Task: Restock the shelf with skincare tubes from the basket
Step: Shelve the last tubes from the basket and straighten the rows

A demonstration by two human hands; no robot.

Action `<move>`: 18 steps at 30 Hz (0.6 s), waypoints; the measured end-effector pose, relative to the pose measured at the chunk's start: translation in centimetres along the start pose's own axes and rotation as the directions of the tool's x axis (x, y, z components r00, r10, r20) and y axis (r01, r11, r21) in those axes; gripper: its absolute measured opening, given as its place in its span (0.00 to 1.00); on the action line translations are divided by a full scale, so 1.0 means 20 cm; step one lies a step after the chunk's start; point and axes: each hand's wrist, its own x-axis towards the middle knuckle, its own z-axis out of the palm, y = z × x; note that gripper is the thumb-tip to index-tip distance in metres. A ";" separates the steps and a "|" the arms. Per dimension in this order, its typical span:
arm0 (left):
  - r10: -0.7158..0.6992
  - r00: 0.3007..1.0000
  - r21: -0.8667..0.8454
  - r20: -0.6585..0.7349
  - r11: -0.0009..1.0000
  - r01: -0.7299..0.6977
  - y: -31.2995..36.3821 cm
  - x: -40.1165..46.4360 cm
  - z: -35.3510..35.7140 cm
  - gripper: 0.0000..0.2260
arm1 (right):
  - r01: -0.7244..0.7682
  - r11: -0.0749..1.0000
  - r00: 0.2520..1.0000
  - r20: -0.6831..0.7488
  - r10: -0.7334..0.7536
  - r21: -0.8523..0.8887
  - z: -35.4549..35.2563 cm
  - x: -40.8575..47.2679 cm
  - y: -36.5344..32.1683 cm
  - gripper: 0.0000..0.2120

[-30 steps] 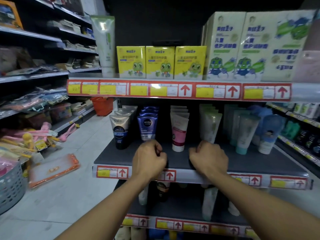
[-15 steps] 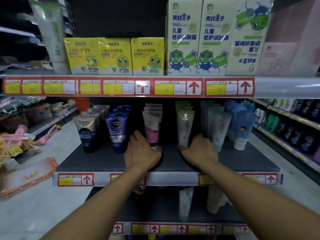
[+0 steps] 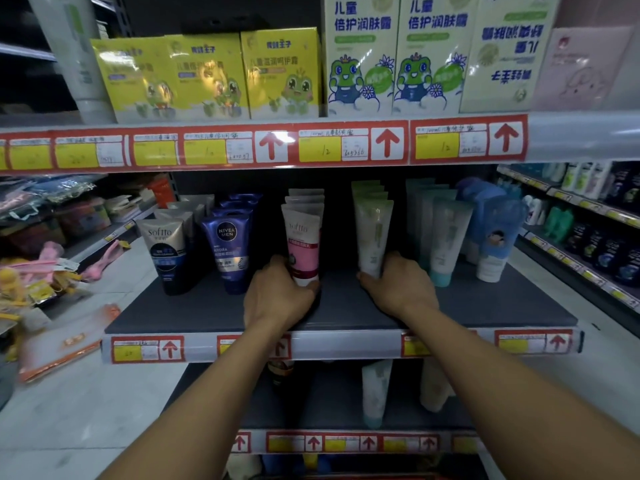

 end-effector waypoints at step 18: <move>0.014 0.998 0.068 -0.061 0.998 -0.010 0.00 0.00 0.03 0.29 | 0.007 0.996 0.995 -0.098 -0.016 -0.093 0.01 -0.05 -0.01 0.25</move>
